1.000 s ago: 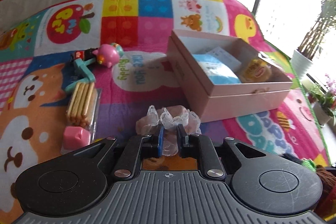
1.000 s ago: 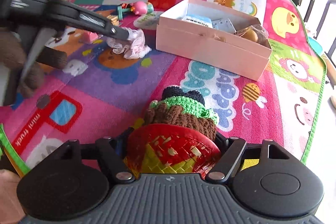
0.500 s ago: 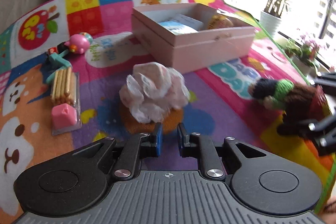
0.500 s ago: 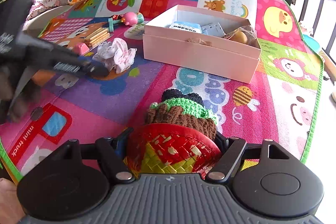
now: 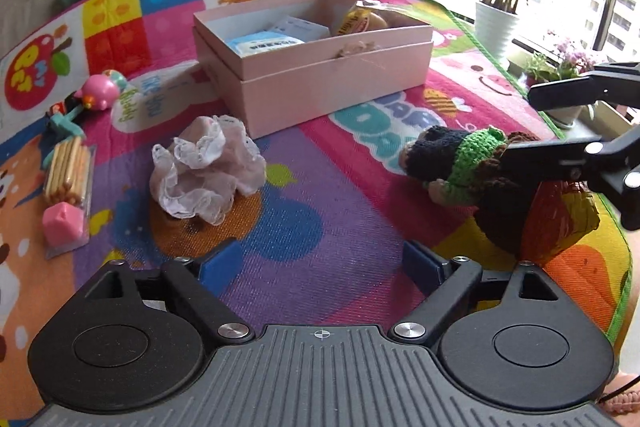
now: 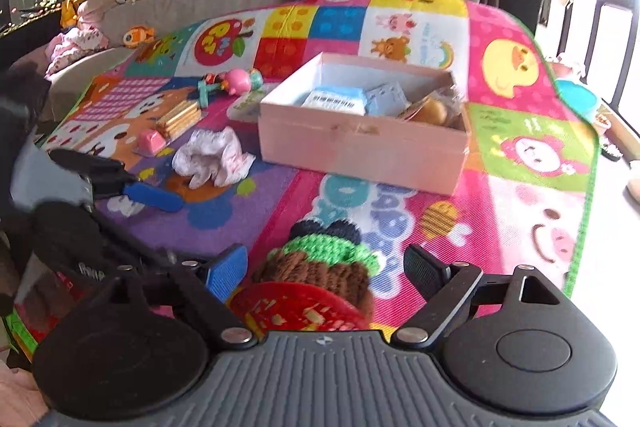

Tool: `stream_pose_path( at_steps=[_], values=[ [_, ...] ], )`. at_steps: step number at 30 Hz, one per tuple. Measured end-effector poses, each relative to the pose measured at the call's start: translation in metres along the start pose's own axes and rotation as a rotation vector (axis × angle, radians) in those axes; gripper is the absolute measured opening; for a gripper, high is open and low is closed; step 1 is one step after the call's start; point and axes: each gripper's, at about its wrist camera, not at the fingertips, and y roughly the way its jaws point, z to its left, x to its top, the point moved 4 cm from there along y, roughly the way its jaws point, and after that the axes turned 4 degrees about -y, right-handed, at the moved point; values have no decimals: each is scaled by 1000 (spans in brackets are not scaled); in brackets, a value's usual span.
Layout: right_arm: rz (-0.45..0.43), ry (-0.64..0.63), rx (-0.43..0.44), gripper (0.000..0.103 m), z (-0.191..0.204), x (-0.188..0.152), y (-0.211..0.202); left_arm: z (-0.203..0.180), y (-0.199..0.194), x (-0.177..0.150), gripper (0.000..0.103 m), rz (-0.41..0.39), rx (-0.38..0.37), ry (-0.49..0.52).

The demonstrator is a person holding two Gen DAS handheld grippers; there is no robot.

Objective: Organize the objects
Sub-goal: 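Carry the lace scrunchie with the left tool while the right carries the knitted doll toward the box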

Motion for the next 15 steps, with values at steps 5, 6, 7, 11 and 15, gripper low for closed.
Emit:
stream_pose_path(
  at_steps=[5, 6, 7, 11, 15],
  values=[
    [-51, 34, -59, 89, -22, 6, -18, 30, -37, 15, 85, -222, 94, -133],
    [-58, 39, -66, 91, -25, 6, -20, 38, -38, 22, 85, -245, 124, -157],
    [-59, 47, -70, 93, -27, 6, -19, 47, -33, 31, 85, -239, 143, -179],
    [-14, 83, -28, 94, -26, 1, -10, 70, 12, 48, 84, -132, 168, -235],
    [39, 74, 49, 95, -11, -10, -5, 79, 36, 46, 77, -83, 176, -275]
  ],
)
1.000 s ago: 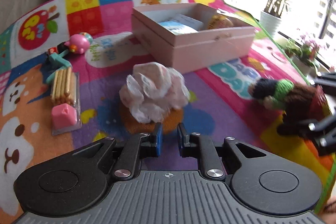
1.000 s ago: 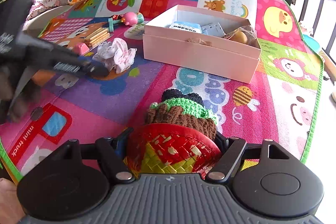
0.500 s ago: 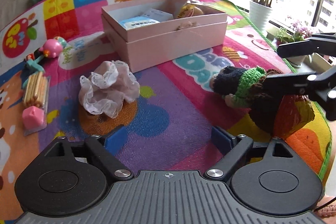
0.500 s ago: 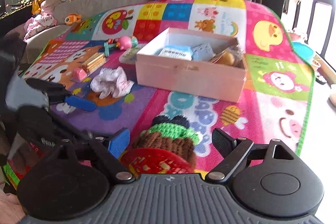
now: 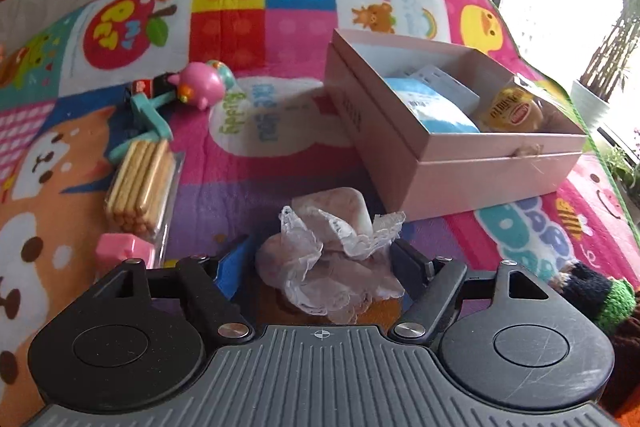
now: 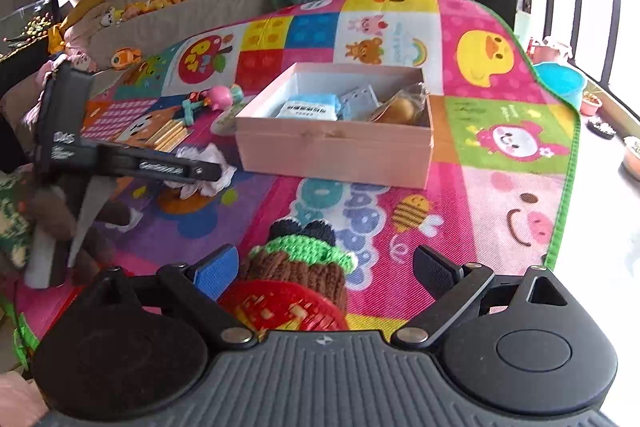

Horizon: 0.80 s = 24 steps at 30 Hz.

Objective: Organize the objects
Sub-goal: 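Carry the lace scrunchie with the left tool while the right carries the knitted doll toward the box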

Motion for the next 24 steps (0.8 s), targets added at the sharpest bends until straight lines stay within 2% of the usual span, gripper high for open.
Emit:
stream_pose_path(
  at_steps=[2, 3, 5, 8, 10, 15, 17, 19, 21, 22, 23, 24],
  values=[
    [30, 12, 34, 95, 6, -3, 6, -1, -5, -2, 50, -3, -6, 11],
    [43, 18, 47, 95, 7, -3, 10, 0, -10, -3, 23, 1, -31, 9],
    [76, 16, 52, 95, 11, -5, 21, 0, -23, -9, 24, 13, -81, 9],
    [127, -8, 46, 95, 16, -10, 38, -1, -44, -15, 23, 7, -113, 33],
    [157, -35, 55, 74, 21, -12, 43, -3, -61, -11, 23, -17, -162, 15],
    [93, 4, 118, 72, 10, 8, 22, -27, -84, 43, 25, -189, -285, -3],
    [34, 10, 100, 72, 2, 23, 11, -45, -70, 72, 28, -238, -337, -22],
    [-17, 29, 72, 72, -11, 40, 2, -60, -43, 93, 30, -248, -401, -67],
    [-60, 45, 38, 72, -27, 57, -2, -72, -3, 101, 34, -152, -410, -111],
    [-78, 51, 11, 72, -34, 65, -4, -78, 19, 101, 34, -77, -373, -107],
    [-91, 58, -17, 72, -41, 73, -5, -85, 43, 96, 34, 16, -303, -62],
    [-104, 63, -43, 72, -49, 80, -6, -91, 59, 89, 29, 84, -234, 5]
  ],
)
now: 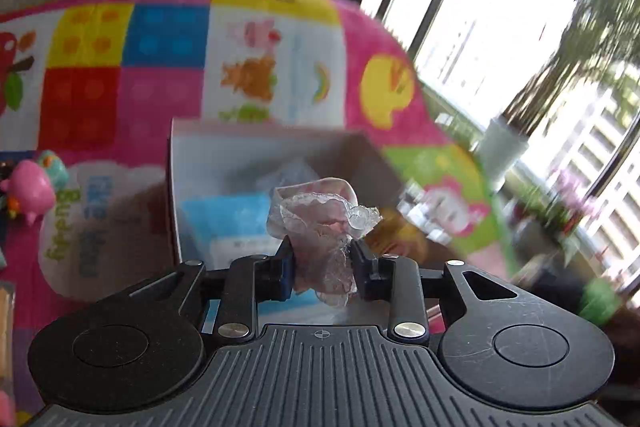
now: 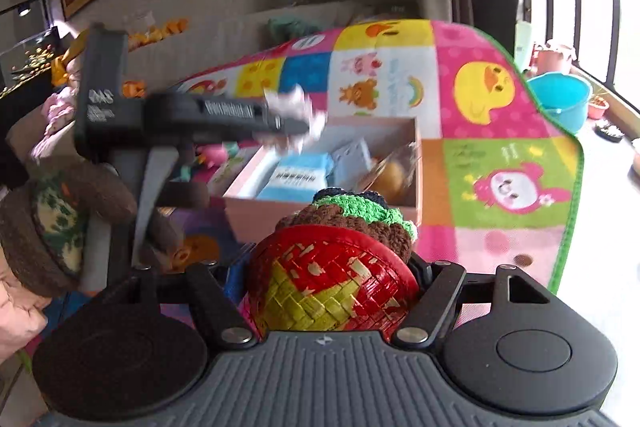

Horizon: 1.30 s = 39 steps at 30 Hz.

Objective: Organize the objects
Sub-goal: 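Carry the lace scrunchie with the left tool while the right carries the knitted doll toward the box, then lower the knitted doll into the box with the right tool while the left releases the scrunchie there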

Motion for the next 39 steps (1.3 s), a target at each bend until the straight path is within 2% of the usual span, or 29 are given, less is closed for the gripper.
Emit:
stream_pose_path(
  at_steps=[1, 3, 5, 10, 13, 15, 17, 21, 24, 26, 28, 29, 30, 31, 32, 35, 39],
  values=[
    [-16, 2, -27, 72, -8, 8, 0, -7, 5, -4, 28, -11, 47, 104],
    [-45, 1, -65, 72, -18, 22, 4, -13, -2, -9, 29, -22, 50, 189],
    [-67, 4, -79, 72, -26, 36, 14, -7, -20, -14, 30, -54, -6, 181],
    [-112, 7, -36, 72, -22, 71, 64, 25, -71, -16, 29, -230, -23, 124],
    [-99, 14, 31, 75, -9, 79, 107, 30, -66, -14, 30, -207, -60, 99],
    [-38, 16, 47, 79, -1, 75, 130, 30, -59, -14, 30, -200, -26, 109],
    [-20, 26, 42, 79, 1, 69, 130, 32, -60, -15, 30, -228, -14, 114],
    [-68, 1, 53, 83, 2, 68, 104, 22, -57, -22, 30, -249, -20, 189],
    [-6, 39, 174, 83, 10, 72, 106, 2, -55, -31, 30, -278, -25, 295],
    [56, 103, 270, 79, 15, 69, 113, -9, -61, -38, 33, -330, -28, 375],
    [113, 155, 318, 65, 17, 64, 123, -14, -71, -43, 36, -378, -33, 421],
    [117, 193, 345, 63, 15, 62, 125, -13, -72, -43, 36, -376, -33, 421],
    [130, 225, 380, 54, 14, 60, 128, -9, -74, -44, 35, -377, -33, 416],
    [146, 252, 405, 34, 13, 60, 129, -5, -75, -44, 35, -384, -24, 409],
    [160, 271, 415, 27, 13, 60, 132, 0, -77, -44, 36, -389, -16, 403],
    [167, 265, 405, 16, 18, 64, 134, 20, -87, -43, 35, -402, -4, 339],
    [130, 231, 318, 15, 19, 81, 136, 63, -112, -42, 35, -435, 28, 177]
  ],
)
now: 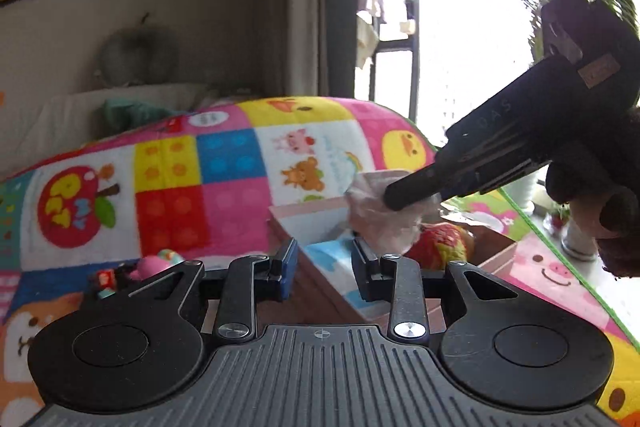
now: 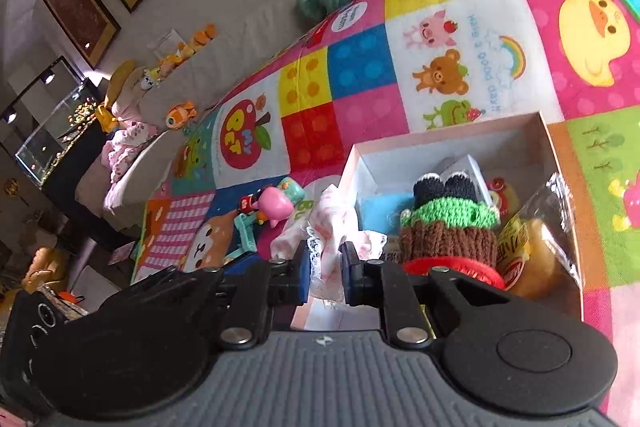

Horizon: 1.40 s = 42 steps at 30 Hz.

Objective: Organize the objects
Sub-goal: 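Lower the knitted doll into the box with the right tool while the left releases the scrunchie there, then move the left tool toward the biscuit stick pack while the right approaches the pink pig toy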

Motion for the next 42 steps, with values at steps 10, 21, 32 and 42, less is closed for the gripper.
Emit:
stream_pose_path(
  at_steps=[10, 21, 32, 42],
  values=[
    [33, -59, -300, 15, -14, 52, 86, 113, -29, -24, 31, 89, 210, -372],
    [31, -353, -486, 80, 59, 60, 103, 139, -21, -64, 33, 183, 130, -515],
    [176, -598, -336, 95, 178, 26, 280, 139, -69, -74, 31, 149, 153, -538],
    [280, -532, -285, 64, 148, -1, 267, 145, -85, -88, 30, 145, 223, -587]
  ],
)
